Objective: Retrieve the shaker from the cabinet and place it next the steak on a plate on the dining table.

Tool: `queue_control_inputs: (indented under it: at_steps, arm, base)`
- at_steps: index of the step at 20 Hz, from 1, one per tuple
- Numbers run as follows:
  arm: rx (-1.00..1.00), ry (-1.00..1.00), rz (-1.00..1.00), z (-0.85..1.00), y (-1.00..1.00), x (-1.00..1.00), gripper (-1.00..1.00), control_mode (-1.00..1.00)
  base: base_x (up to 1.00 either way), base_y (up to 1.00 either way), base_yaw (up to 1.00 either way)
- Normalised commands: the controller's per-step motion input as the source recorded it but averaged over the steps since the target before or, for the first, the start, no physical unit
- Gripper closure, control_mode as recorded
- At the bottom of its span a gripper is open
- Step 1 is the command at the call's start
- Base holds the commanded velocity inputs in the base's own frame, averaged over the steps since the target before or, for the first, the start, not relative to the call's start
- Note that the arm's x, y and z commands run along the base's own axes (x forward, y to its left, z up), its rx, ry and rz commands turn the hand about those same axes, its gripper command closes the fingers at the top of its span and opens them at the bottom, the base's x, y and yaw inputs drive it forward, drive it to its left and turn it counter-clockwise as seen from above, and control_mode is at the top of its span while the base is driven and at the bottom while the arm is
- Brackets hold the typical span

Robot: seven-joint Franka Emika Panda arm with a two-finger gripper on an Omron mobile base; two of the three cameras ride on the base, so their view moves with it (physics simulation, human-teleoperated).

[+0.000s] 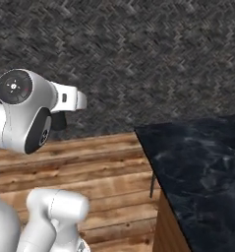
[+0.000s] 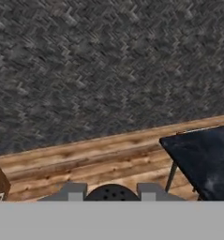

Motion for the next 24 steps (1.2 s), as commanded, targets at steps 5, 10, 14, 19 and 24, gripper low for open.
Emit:
queue_control_inputs:
  at_steps: [5, 10, 14, 19, 24]
  arm:
    - [0.00, 0.00, 0.00, 0.00, 0.00, 0.00, 1.00, 1.00]
    - [0.00, 0.00, 0.00, 0.00, 0.00, 0.00, 1.00, 1.00]
    - [0.00, 0.00, 0.00, 0.00, 0.00, 0.00, 1.00, 1.00]
    - [0.00, 0.00, 0.00, 0.00, 0.00, 0.00, 1.00, 1.00]
    - [0.00, 0.00, 0.00, 0.00, 0.00, 0.00, 1.00, 1.00]
  base:
    - [1.00, 0.59, -0.29]
    - [1.00, 0.45, -0.42]
    - [1.00, 0.55, -0.47]
    - [1.00, 0.57, -0.47]
    - [1.00, 0.51, -0.47]
